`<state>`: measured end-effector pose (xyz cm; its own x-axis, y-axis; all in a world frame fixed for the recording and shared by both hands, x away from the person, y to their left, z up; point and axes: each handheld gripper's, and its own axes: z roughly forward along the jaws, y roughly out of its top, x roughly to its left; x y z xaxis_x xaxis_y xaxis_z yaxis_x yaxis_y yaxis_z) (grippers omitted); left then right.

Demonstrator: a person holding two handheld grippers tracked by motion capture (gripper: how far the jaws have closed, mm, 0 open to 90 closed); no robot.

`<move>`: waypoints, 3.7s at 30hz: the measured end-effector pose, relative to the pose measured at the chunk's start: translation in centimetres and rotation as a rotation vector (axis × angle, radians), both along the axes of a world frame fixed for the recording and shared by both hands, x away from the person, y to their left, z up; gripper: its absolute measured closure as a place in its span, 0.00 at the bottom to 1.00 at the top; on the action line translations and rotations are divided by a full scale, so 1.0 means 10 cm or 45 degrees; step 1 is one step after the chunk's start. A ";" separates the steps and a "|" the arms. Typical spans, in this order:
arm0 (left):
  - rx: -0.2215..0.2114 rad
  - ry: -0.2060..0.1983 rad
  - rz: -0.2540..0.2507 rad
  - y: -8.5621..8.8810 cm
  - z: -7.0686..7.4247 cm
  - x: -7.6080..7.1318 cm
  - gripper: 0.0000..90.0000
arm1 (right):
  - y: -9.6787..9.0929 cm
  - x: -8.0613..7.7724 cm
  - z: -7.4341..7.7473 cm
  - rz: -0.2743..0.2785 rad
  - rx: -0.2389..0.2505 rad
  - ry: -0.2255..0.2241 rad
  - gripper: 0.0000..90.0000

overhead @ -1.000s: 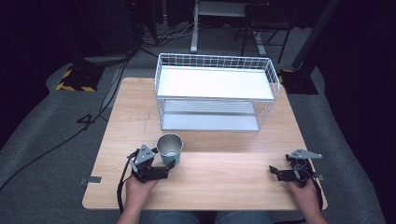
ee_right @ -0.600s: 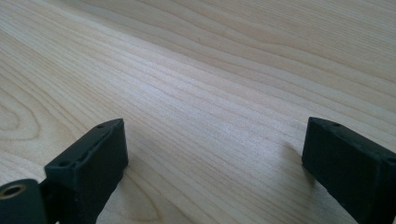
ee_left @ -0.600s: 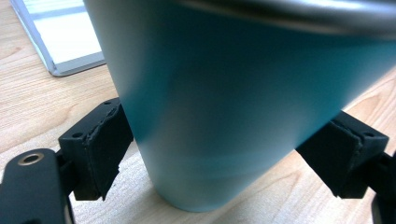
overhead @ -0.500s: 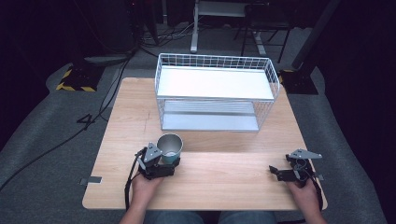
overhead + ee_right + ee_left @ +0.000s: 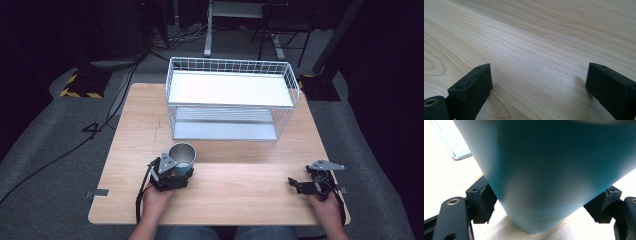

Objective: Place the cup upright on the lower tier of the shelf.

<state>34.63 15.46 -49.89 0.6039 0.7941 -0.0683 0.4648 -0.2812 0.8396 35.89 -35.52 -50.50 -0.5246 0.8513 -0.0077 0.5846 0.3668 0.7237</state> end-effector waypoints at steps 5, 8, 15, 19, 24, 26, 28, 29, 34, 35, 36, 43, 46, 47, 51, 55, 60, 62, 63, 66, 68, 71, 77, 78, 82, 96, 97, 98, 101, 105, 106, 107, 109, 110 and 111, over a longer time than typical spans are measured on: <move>0.002 -0.001 -0.004 0.00 0.00 0.00 0.25 | 0.00 0.00 0.00 0.000 0.000 0.000 0.08; 0.004 -0.005 -0.003 0.00 0.00 0.00 0.25 | 0.00 0.00 0.00 -0.003 -0.001 0.000 0.08; -0.012 -0.010 -0.012 -0.03 0.09 -0.02 0.25 | 0.00 0.00 0.00 -0.003 -0.001 -0.001 0.08; -0.014 -0.023 -0.023 -0.06 0.17 -0.03 0.25 | 0.01 0.00 0.00 -0.010 -0.001 0.000 0.08; -0.022 -0.013 -0.022 -0.08 0.24 -0.01 0.25 | 0.01 0.00 0.00 -0.012 -0.001 0.001 0.08; -0.022 -0.016 -0.030 -0.11 0.30 0.02 0.25 | 0.01 0.00 0.00 -0.012 -0.001 0.001 0.08; -0.022 -0.017 -0.035 -0.13 0.32 0.04 0.25 | 0.01 0.00 0.00 -0.012 -0.001 0.002 0.08; -0.016 -0.016 -0.040 -0.14 0.33 0.05 0.25 | 0.01 0.00 0.00 -0.012 -0.001 0.002 0.08; -0.030 -0.001 -0.052 -0.21 0.39 0.12 0.25 | 0.01 0.00 0.00 -0.012 0.000 0.002 0.08; -0.030 -0.001 -0.052 -0.21 0.39 0.12 0.25 | 0.01 0.00 0.00 -0.012 0.000 0.002 0.08; -0.034 0.000 -0.057 -0.24 0.41 0.15 0.25 | 0.01 0.00 0.00 -0.012 0.000 0.002 0.08; -0.046 -0.010 -0.074 -0.36 0.52 0.26 0.25 | 0.01 0.00 0.00 -0.012 0.000 0.001 0.08; -0.047 -0.011 -0.085 -0.40 0.56 0.31 0.25 | 0.01 0.00 0.00 -0.012 0.000 0.001 0.08; -0.048 -0.010 -0.086 -0.42 0.56 0.33 0.25 | 0.01 0.00 0.00 -0.012 -0.001 0.002 0.08; -0.055 -0.011 -0.090 -0.47 0.57 0.40 0.25 | 0.01 0.00 0.00 -0.012 0.000 0.002 0.08; -0.065 -0.007 -0.081 -0.53 0.57 0.48 0.25 | 0.01 0.00 0.00 -0.012 -0.001 0.001 0.08; -0.103 -0.020 -0.074 -0.61 0.57 0.58 0.25 | 0.01 0.00 0.00 -0.012 0.000 0.001 0.08; -0.113 -0.011 -0.066 -0.64 0.55 0.63 0.25 | 0.01 0.00 0.00 -0.012 -0.001 0.001 0.08; -0.116 -0.012 -0.064 -0.64 0.55 0.64 0.25 | 0.01 0.00 0.00 -0.012 -0.001 0.001 0.08; -0.128 -0.023 -0.054 -0.69 0.54 0.70 0.25 | 0.01 0.00 0.00 -0.012 -0.001 0.001 0.08; -0.128 -0.026 -0.057 -0.72 0.55 0.74 0.25 | 0.01 0.00 0.00 -0.012 -0.001 0.001 0.08; -0.128 -0.041 -0.050 -0.75 0.54 0.78 0.25 | 0.01 0.00 0.00 -0.012 -0.001 0.001 0.08; -0.098 -0.028 -0.048 -0.84 0.51 0.90 0.25 | 0.01 0.00 0.00 -0.015 -0.001 0.001 0.08; -0.093 -0.026 -0.049 -0.86 0.51 0.92 0.25 | 0.01 0.00 0.00 -0.015 -0.001 0.001 0.08; -0.095 -0.026 -0.041 -0.94 0.49 1.00 0.25 | 0.01 0.00 0.00 -0.016 -0.001 0.001 0.08; -0.114 -0.057 -0.012 -1.13 0.45 1.27 0.25 | 0.01 0.00 0.00 -0.016 0.000 0.001 0.08; -0.113 -0.062 -0.006 -1.14 0.44 1.28 0.25 | 0.01 0.00 0.00 -0.016 0.000 0.001 0.08; -0.121 -0.060 0.002 -1.15 0.43 1.31 0.25 | 0.01 0.00 0.00 -0.017 0.000 0.000 0.08; -0.136 -0.065 0.026 -1.18 0.40 1.39 0.25 | 0.01 0.00 0.00 -0.016 0.000 0.002 0.08; -0.123 -0.087 0.055 -1.23 0.39 1.47 0.25 | 0.01 0.00 0.00 -0.016 0.000 0.001 0.08; -0.110 -0.094 0.062 -1.26 0.38 1.49 0.25 | 0.01 0.00 0.00 -0.016 0.000 0.002 0.08; -0.105 -0.087 0.064 -1.27 0.37 1.51 0.25 | 0.01 0.00 0.00 -0.015 0.000 0.001 0.08; -0.105 -0.085 0.073 -1.29 0.35 1.54 0.25 | 0.01 0.00 0.00 -0.015 0.000 0.002 0.08; -0.114 -0.087 0.084 -1.31 0.33 1.55 0.25 | 0.01 0.00 0.00 -0.015 0.000 0.002 0.08; -0.112 -0.087 0.088 -1.31 0.33 1.56 0.25 | 0.01 0.00 0.00 -0.015 0.000 0.002 0.08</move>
<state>50.25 2.35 -46.61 0.5537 0.8267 -0.0998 0.4212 -0.1747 0.8900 35.94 -35.45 -50.50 -0.5142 0.8576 -0.0072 0.5899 0.3597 0.7229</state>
